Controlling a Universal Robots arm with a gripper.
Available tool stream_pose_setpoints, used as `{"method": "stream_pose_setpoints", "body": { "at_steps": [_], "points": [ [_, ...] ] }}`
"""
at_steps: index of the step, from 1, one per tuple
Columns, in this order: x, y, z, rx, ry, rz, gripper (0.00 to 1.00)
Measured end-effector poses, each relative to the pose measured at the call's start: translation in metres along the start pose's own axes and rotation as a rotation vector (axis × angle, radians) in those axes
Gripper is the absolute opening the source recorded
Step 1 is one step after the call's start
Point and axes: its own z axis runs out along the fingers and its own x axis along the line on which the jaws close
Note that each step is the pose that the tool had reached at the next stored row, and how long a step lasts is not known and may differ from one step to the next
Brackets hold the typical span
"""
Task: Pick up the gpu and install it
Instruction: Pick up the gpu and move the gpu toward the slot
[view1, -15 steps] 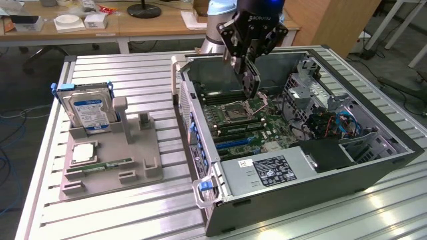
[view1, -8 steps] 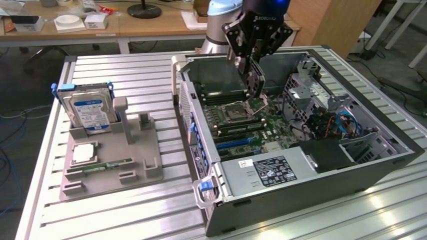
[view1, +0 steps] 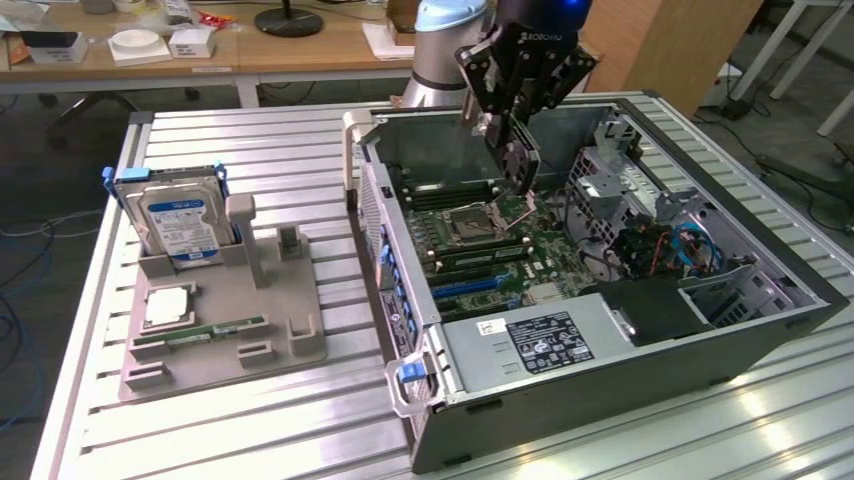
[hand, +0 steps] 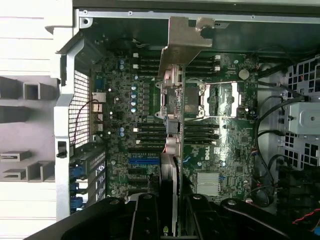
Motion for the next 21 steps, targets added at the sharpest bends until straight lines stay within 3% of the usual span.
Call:
{"method": "stream_pose_setpoints", "body": {
  "at_steps": [21],
  "points": [
    [-0.032, 0.0001, 0.0010, 0.0000, 0.0000, -0.001, 0.26]
  ]
}}
